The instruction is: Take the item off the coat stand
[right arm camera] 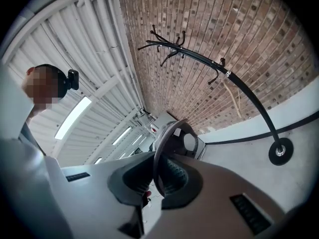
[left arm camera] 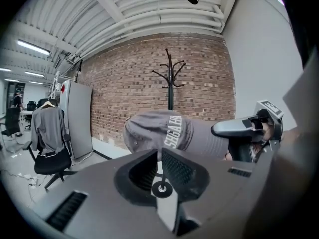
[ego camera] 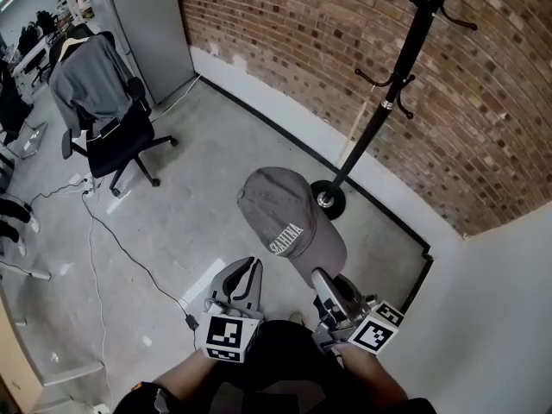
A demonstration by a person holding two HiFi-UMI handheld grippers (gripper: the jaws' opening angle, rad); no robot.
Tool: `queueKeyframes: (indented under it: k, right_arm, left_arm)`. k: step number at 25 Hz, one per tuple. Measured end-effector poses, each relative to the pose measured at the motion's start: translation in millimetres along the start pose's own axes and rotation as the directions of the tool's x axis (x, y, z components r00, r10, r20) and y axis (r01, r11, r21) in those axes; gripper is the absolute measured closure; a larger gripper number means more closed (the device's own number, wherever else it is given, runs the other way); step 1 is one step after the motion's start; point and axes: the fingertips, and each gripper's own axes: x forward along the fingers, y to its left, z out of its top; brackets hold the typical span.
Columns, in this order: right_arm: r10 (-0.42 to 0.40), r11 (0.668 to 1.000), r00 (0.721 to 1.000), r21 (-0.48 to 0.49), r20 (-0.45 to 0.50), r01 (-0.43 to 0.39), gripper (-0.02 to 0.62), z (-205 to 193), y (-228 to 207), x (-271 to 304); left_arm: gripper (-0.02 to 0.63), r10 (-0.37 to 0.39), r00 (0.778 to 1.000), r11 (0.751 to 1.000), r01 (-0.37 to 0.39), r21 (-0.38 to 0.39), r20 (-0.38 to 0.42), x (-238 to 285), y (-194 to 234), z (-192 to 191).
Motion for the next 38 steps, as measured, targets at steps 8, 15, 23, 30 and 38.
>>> queueKeyframes:
  k: [8, 15, 23, 30, 38]
  right_arm:
    - [0.012, 1.000, 0.998, 0.016, -0.055, -0.011, 0.565, -0.5, -21.3, -65.6]
    - [0.032, 0.999, 0.992, 0.018, -0.121, -0.030, 0.565, -16.9, -31.1, -100.1]
    - [0.025, 0.999, 0.988, -0.028, -0.149, -0.029, 0.565, -22.4, -37.1, -126.6]
    - [0.002, 0.999, 0.993, -0.038, -0.119, -0.007, 0.566, -15.7, -41.7, -139.4]
    - [0.010, 0.998, 0.995, -0.056, -0.103, -0.016, 0.566, -14.1, -34.9, -141.7]
  left_arm:
    - [0.546, 0.021, 0.999, 1.000, -0.022, -0.018, -0.037, -1.4, -68.5, -24.8]
    - [0.546, 0.082, 0.995, 0.996, -0.084, -0.039, -0.049, -15.7, -93.3, -47.7]
    - [0.548, 0.125, 0.992, 0.990, -0.127, -0.064, -0.026, -21.0, -114.1, -60.1]
    - [0.548, 0.127, 0.992, 0.990, -0.128, -0.062, -0.023, -21.8, -125.4, -62.0]
    - [0.548, 0.130, 0.991, 0.990, -0.130, -0.054, -0.009, -25.6, -124.0, -58.2]
